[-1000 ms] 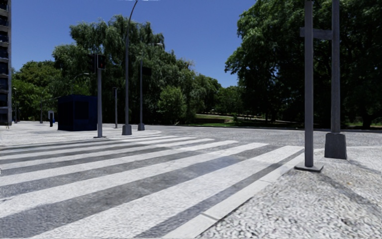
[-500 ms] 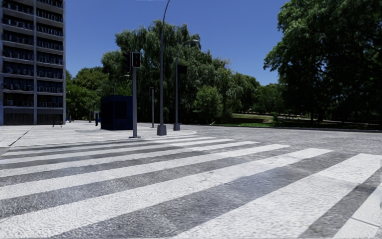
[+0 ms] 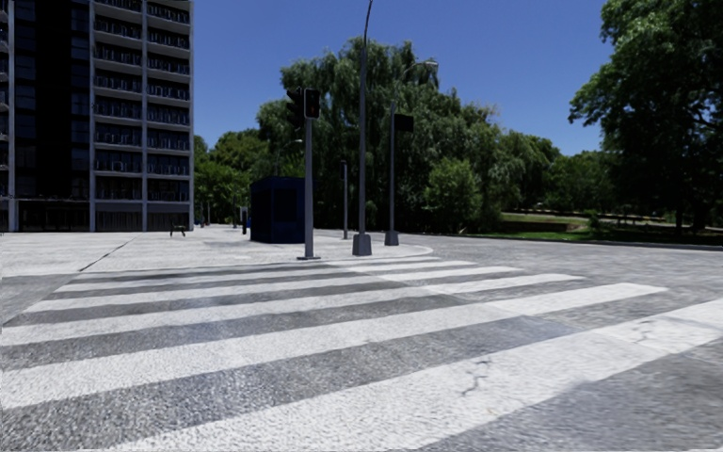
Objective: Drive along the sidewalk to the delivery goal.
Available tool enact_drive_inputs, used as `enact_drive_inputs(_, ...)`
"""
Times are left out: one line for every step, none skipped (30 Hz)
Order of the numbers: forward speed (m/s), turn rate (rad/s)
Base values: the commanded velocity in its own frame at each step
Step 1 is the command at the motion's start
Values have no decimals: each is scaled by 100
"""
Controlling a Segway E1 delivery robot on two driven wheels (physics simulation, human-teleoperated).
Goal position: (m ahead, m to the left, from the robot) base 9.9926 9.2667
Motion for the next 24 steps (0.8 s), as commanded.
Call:
enact_drive_inputs(135, 49)
enact_drive_inputs(135, 49)
enact_drive_inputs(135, 49)
enact_drive_inputs(135, 49)
enact_drive_inputs(135, 49)
enact_drive_inputs(135, 49)
enact_drive_inputs(135, 49)
enact_drive_inputs(135, 49)
enact_drive_inputs(135, 49)
enact_drive_inputs(135, 49)
enact_drive_inputs(135, 49)
enact_drive_inputs(135, 49)
enact_drive_inputs(135, 49)
enact_drive_inputs(135, 49)
enact_drive_inputs(135, 49)
enact_drive_inputs(135, 49)
enact_drive_inputs(135, 49)
enact_drive_inputs(135, 49)
enact_drive_inputs(135, 49)
enact_drive_inputs(135, 49)
enact_drive_inputs(135, 49)
enact_drive_inputs(135, 49)
enact_drive_inputs(135, 49)
enact_drive_inputs(135, 49)
